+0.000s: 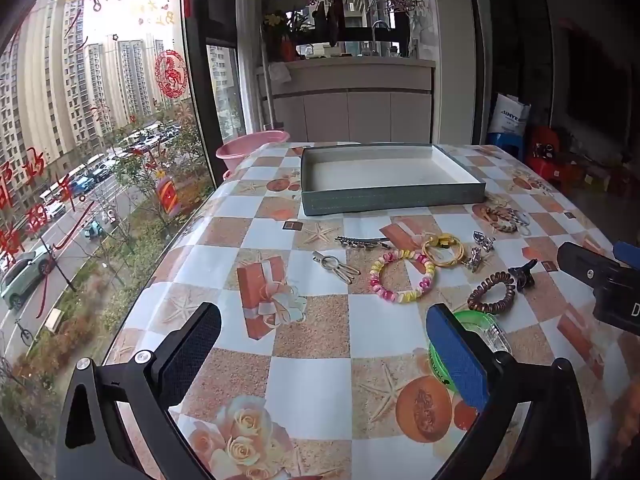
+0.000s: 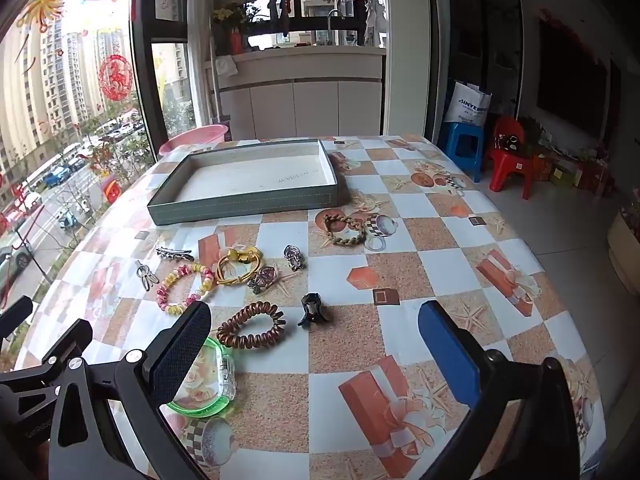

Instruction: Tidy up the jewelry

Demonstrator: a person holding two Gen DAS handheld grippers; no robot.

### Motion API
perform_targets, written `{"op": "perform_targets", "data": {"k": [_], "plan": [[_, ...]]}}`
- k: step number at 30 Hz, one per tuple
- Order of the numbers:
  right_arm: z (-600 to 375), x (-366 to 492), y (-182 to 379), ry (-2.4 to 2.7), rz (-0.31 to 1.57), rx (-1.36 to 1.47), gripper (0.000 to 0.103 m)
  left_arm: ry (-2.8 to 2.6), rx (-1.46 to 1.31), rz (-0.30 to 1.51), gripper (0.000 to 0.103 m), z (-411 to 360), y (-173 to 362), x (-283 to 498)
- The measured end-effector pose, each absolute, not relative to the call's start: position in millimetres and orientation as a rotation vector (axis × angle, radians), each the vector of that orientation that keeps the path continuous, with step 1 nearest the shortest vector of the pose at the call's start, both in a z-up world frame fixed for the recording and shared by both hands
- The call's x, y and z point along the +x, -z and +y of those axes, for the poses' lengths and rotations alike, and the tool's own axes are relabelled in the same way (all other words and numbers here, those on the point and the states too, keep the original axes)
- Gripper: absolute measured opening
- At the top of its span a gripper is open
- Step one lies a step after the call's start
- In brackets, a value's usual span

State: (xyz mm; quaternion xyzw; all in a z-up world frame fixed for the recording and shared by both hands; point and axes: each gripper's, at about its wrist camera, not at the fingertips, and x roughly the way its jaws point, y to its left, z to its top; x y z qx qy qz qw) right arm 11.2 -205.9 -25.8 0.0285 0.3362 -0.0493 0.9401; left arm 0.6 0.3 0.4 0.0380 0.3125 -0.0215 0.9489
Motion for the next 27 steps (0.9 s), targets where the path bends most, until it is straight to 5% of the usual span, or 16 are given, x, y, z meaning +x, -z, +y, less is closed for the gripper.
{"op": "perform_targets", "data": {"k": [27], "plan": [[-201.2,12.0,22.4,0.099,0.669,0.080,0.103,0.001,0.065,0.647,0.103,12.5,4.0,4.7]]}}
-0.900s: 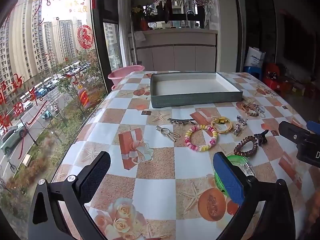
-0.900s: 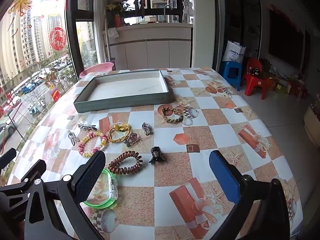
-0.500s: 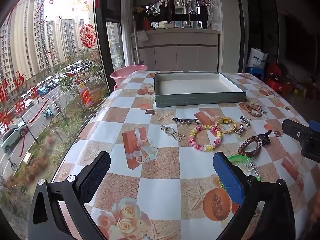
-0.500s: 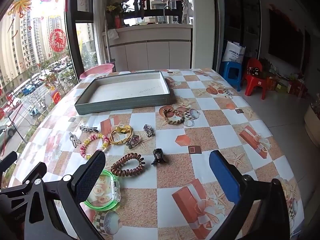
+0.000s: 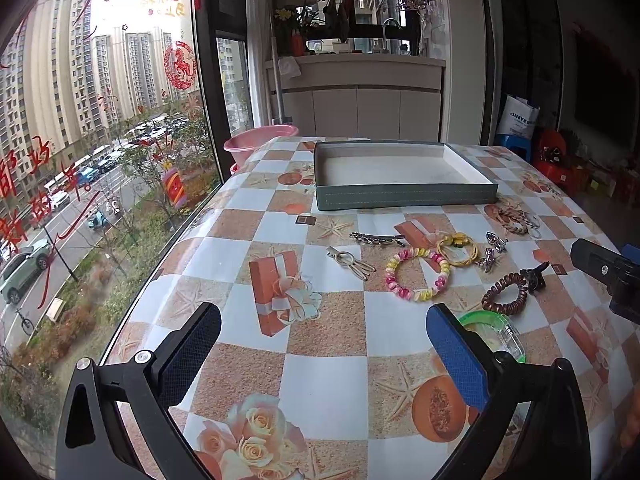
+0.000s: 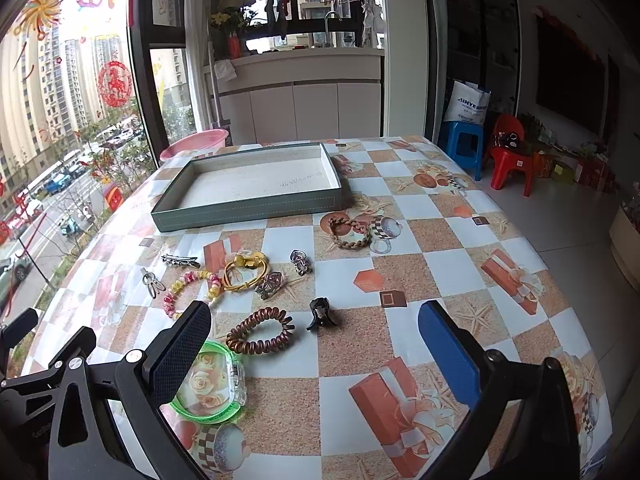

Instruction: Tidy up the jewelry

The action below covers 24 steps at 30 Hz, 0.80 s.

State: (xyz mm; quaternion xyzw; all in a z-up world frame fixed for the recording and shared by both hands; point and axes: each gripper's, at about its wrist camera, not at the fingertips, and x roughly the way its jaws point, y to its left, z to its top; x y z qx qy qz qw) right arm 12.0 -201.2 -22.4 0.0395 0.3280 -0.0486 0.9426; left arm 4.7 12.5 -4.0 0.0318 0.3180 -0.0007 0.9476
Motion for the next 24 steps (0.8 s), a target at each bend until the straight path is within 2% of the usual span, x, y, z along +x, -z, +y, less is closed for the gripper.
{"op": "perform_targets", "data": {"k": [24], "plan": [[-200.0,10.6,15.2,0.093,0.636,0.089,0.103,0.004,0.045,0.629,0.103,15.9,-1.7,3.8]]}}
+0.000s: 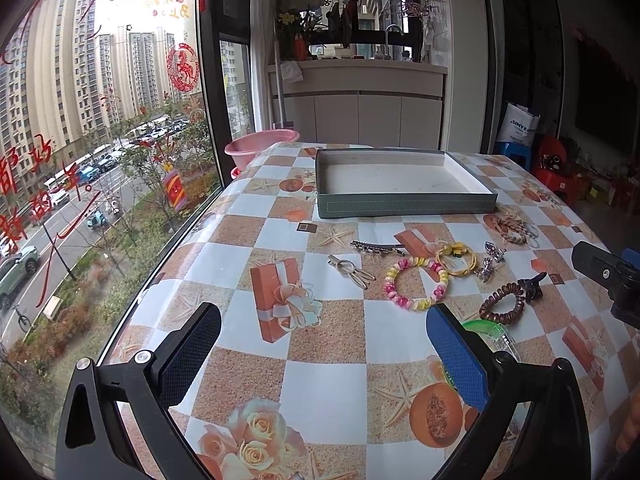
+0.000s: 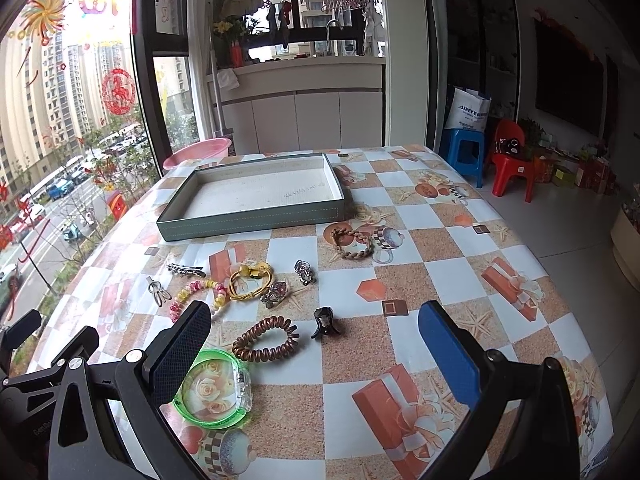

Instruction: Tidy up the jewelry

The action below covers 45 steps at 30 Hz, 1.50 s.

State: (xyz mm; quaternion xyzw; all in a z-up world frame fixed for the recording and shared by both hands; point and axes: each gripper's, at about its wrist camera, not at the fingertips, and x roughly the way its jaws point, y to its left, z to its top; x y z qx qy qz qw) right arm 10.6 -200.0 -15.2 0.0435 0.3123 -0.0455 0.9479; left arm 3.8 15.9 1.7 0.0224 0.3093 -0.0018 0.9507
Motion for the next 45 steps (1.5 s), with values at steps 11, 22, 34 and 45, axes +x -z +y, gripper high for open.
{"op": "perform_targets", "data": {"k": [11,22,34,45], "plan": [[-199.3,8.5,14.6,0.091,0.624,0.089,0.103,0.003,0.042,0.628,0.103,16.4,-3.4,4.2],[-199.4,8.3,14.5,0.091,0.624,0.091,0.103,0.001,0.039,0.629,0.103,17.2,-3.8,4.7],[-200.2,7.8,14.3,0.090,0.623,0.092,0.103,0.001,0.039,0.629,0.103,17.1,-3.6,4.6],[-200.0,7.7,14.0,0.089,0.623,0.092,0.103,0.001,0.039,0.630,0.103,17.1,-4.0,4.6]]}}
